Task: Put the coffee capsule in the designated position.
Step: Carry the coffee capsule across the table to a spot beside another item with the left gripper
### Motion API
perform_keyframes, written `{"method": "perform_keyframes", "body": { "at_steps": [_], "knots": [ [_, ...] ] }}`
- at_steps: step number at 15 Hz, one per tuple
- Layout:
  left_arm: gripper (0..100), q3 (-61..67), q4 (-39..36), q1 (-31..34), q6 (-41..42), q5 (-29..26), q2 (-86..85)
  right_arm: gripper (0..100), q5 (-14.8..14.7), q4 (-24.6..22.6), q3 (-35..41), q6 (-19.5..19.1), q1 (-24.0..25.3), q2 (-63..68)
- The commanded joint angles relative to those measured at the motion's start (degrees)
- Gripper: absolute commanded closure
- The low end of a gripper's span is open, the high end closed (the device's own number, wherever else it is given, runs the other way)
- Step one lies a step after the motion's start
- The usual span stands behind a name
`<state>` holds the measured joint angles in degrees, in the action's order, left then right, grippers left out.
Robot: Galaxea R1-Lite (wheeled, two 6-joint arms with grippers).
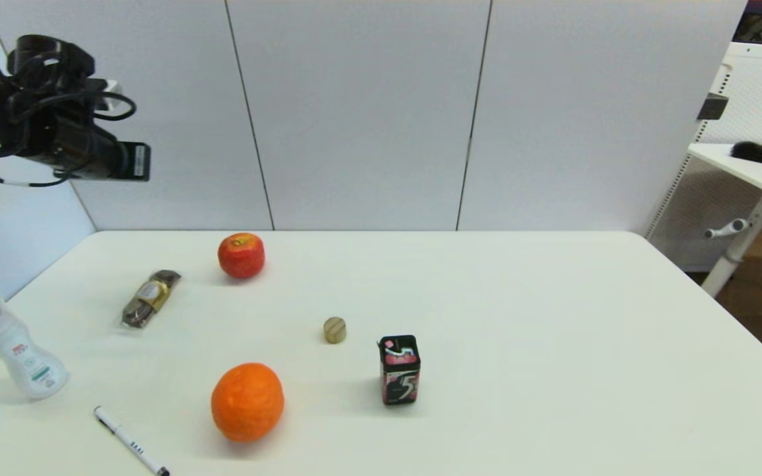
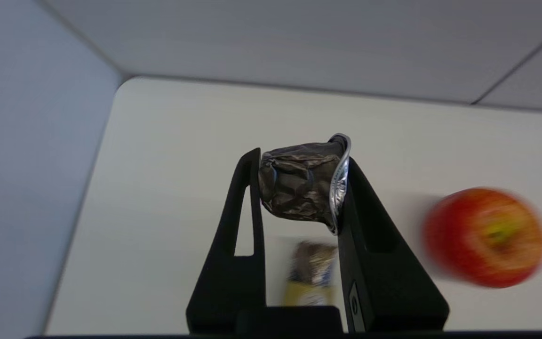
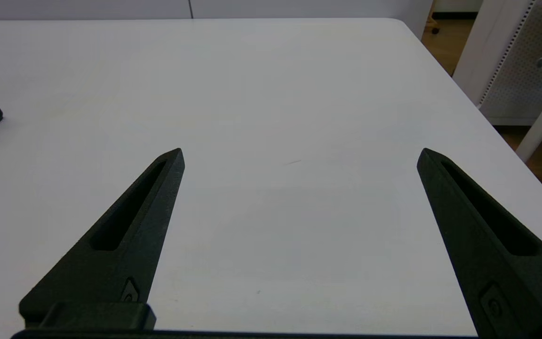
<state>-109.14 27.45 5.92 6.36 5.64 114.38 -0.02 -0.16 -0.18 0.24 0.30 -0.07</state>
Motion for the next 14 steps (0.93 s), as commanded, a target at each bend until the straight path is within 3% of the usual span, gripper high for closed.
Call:
{"method": "perform_keyframes", "body": {
  "at_steps": [1,9,14],
  "knots": [
    [100,7.6,0.8,4.7,0.8,-1.3,-1.4,0,0.0,0.0,0.0,0.0,0.0,0.1],
    [100,20.5,1.4,6.1,0.8,-1.2,-2.1,0,0.0,0.0,0.0,0.0,0.0,0.1],
    [100,21.3,1.4,7.0,0.5,0.6,-1.3,0,0.0,0.0,0.0,0.0,0.0,0.1]
  ]
}}
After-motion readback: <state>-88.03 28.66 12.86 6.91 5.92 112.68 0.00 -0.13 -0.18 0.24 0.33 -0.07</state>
